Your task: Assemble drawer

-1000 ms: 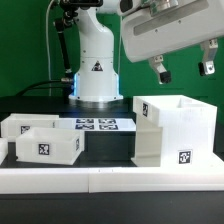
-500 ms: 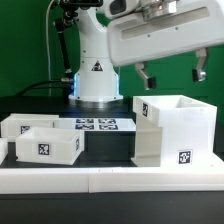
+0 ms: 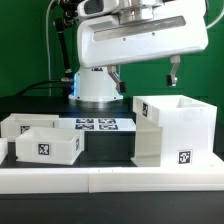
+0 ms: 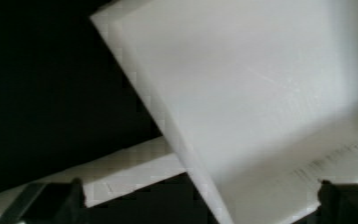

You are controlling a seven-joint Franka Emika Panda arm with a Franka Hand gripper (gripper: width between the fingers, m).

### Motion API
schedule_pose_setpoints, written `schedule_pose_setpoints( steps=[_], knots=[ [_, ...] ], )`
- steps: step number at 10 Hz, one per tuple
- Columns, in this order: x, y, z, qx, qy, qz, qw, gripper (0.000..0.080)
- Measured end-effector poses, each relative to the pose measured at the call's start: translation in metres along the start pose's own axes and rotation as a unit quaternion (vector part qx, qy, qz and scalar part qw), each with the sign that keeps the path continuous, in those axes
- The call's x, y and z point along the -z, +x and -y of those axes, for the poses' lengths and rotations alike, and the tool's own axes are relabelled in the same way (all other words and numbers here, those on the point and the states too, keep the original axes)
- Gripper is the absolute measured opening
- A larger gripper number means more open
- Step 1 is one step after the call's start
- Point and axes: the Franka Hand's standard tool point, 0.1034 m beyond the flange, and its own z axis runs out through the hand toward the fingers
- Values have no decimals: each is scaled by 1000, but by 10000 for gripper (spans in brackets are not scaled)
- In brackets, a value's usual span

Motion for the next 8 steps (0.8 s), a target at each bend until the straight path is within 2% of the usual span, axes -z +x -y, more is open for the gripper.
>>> schedule_pose_setpoints(
  steps=[2, 3, 5, 8],
  knots=[
    [-1, 0, -2, -1, -1, 1, 1000, 649],
    [-2, -5, -10, 34, -16, 19, 999, 649],
    [5, -5, -48, 35, -30, 30, 998, 649],
    [3, -9, -100, 59, -40, 22, 997, 649]
  ],
)
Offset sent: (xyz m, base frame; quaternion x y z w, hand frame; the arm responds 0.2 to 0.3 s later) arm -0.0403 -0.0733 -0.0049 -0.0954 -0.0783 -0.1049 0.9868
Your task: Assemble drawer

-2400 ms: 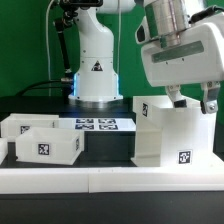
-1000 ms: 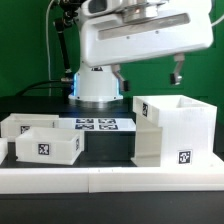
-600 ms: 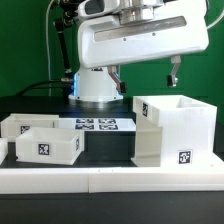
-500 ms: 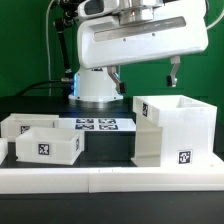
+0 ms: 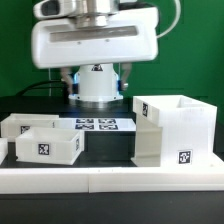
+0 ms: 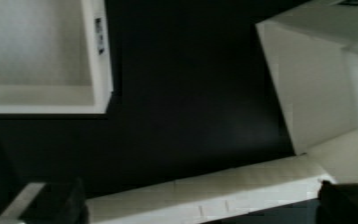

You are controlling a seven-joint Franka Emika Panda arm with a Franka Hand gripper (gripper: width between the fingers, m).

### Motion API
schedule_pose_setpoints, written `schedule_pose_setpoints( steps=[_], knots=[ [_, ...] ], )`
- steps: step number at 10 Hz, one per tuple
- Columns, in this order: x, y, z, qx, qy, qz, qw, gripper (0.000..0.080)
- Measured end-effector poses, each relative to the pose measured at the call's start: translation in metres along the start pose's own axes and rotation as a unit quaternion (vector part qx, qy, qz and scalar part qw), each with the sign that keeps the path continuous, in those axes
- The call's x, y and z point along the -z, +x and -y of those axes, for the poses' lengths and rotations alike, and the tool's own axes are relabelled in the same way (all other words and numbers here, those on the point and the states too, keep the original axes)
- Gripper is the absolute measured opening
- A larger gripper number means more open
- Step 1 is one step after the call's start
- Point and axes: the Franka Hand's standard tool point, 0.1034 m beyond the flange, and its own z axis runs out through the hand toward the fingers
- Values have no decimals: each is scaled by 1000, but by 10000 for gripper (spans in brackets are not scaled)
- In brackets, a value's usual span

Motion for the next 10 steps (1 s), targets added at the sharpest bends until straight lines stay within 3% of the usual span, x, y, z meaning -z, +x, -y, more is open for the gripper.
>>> schedule_pose_setpoints(
  steps=[5, 7, 10],
  knots=[
    [-3, -1, -2, 8, -1, -3, 1000, 649],
    [-17, -20, -25, 21, -11, -17, 1000, 649],
    [-35, -40, -36, 24, -29, -23, 999, 649]
  ],
)
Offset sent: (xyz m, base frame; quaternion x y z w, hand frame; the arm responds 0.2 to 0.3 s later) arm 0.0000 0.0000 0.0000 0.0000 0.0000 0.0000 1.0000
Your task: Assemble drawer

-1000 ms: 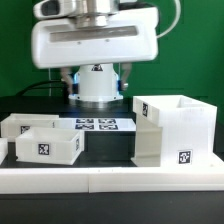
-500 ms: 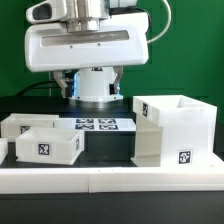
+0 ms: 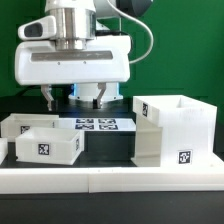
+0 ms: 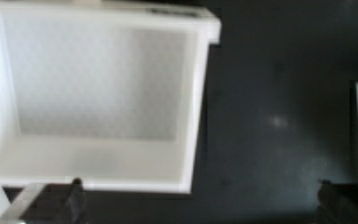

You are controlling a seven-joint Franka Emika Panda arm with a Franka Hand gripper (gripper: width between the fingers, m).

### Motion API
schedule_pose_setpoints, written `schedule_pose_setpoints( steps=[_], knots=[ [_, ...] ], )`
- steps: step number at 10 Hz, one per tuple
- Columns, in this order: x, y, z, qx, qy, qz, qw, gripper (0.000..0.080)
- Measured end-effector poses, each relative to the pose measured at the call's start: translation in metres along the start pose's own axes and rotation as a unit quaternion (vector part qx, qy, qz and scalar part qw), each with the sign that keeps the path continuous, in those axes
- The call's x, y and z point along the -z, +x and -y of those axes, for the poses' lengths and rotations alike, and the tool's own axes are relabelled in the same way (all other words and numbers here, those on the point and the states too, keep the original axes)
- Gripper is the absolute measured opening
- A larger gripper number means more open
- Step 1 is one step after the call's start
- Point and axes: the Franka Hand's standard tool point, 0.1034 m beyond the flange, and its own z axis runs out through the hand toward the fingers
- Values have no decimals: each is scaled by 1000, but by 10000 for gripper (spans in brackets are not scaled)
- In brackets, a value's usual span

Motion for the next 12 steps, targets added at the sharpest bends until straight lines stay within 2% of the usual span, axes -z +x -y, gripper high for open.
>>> schedule_pose_setpoints(
  steps=[3, 7, 10, 12],
  knots=[
    [-22, -8, -8, 0, -15, -1, 1000, 649],
    [-48, -16, -12, 3, -28, 3, 1000, 649],
    [-67, -20, -10, 11, -37, 3, 999, 649],
    [-72, -21, -7, 14, -36, 5, 999, 649]
  ],
)
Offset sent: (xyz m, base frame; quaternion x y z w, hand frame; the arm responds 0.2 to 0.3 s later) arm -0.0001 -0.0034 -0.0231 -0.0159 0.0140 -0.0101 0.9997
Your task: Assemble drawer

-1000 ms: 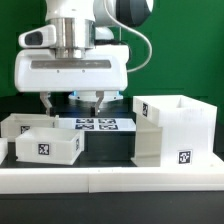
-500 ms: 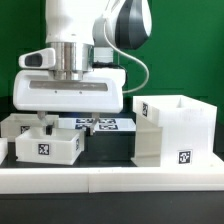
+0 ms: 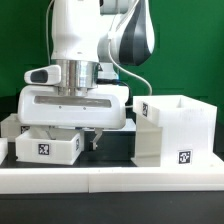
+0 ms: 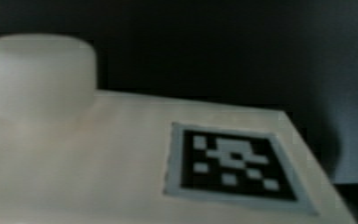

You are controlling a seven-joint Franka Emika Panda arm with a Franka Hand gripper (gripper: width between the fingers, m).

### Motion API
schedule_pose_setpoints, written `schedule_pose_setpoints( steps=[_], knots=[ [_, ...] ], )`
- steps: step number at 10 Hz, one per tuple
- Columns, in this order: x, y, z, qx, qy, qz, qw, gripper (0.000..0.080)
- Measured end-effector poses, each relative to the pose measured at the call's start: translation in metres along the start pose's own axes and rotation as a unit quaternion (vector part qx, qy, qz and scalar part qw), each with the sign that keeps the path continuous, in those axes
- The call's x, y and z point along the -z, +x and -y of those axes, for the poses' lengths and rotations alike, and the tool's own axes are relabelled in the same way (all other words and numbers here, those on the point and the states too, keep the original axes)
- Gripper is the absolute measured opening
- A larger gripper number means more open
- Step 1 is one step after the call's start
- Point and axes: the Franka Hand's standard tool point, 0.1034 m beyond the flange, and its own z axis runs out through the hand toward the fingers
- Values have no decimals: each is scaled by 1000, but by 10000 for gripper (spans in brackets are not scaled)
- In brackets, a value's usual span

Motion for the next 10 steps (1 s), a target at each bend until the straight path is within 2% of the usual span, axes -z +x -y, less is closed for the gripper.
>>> schedule_pose_setpoints(
  steps=[2, 3, 4, 5, 6, 7, 10],
  knots=[
    [-1, 0, 1, 2, 0, 1, 1000, 649],
    [-1, -1, 1, 2, 0, 1, 1000, 548],
    [-1, -1, 1, 2, 0, 1, 1000, 414],
    [-1, -1, 1, 2, 0, 1, 1000, 414],
    [-1, -1, 1, 2, 0, 1, 1000, 232],
    [-1, -1, 1, 2, 0, 1, 1000, 84],
    [-1, -1, 1, 2, 0, 1, 1000, 40]
  ],
)
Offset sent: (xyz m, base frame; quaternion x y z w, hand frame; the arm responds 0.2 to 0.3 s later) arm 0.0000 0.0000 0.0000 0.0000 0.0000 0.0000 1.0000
